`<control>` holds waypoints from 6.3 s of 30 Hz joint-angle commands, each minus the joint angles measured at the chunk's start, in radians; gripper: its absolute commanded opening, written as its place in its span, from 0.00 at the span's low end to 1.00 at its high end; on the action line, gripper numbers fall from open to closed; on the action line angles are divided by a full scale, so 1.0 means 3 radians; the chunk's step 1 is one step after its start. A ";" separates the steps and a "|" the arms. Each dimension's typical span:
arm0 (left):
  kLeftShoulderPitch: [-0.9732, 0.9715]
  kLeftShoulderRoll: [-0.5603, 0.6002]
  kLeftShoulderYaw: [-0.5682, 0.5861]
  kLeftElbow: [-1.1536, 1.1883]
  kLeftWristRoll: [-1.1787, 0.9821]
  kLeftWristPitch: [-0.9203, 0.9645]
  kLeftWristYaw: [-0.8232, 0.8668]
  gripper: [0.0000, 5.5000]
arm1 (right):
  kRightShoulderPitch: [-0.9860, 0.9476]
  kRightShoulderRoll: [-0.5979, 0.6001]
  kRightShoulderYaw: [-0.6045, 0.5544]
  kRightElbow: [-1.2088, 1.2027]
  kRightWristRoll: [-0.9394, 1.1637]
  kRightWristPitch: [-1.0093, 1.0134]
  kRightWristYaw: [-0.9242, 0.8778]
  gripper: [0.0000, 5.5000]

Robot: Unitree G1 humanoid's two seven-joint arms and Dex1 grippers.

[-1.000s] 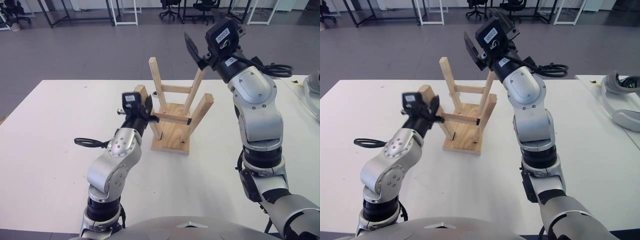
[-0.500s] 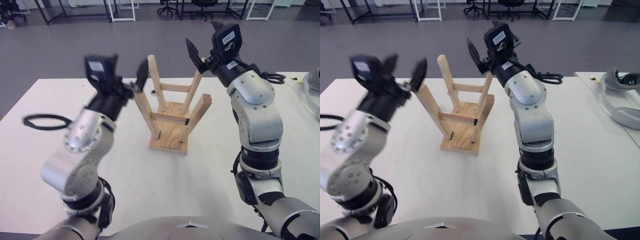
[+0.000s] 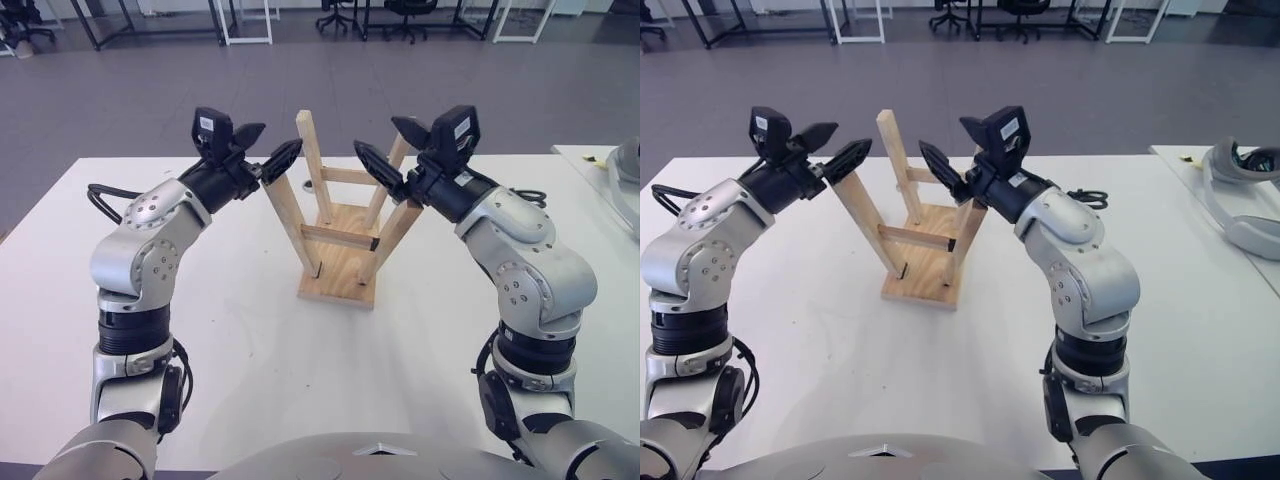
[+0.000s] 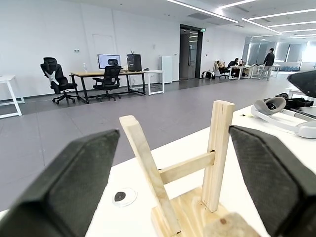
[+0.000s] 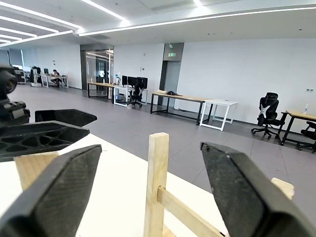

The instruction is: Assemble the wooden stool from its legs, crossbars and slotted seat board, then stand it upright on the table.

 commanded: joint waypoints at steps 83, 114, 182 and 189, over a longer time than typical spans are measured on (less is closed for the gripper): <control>0.0324 -0.0071 -0.0761 0.2570 0.1475 -0.2153 -0.1417 0.74 | 0.0535 -0.0293 0.1537 0.1529 -0.1003 -0.1922 0.1667 0.68; 0.1901 0.0368 -0.0575 0.0038 0.1577 -0.0762 -0.0468 0.74 | 0.0478 -0.0728 0.0921 0.3553 -0.1302 -0.3431 0.1593 0.68; 0.2553 0.0929 0.0469 -0.1184 0.0684 -0.0188 -0.0670 0.74 | 0.1251 -0.1676 0.0075 0.1015 -0.0180 -0.1659 0.2228 0.68; 0.2624 0.1140 0.0480 -0.1035 0.0701 -0.0448 -0.1031 0.74 | 0.1138 -0.1807 0.0134 0.1291 -0.0144 -0.1815 0.2520 0.68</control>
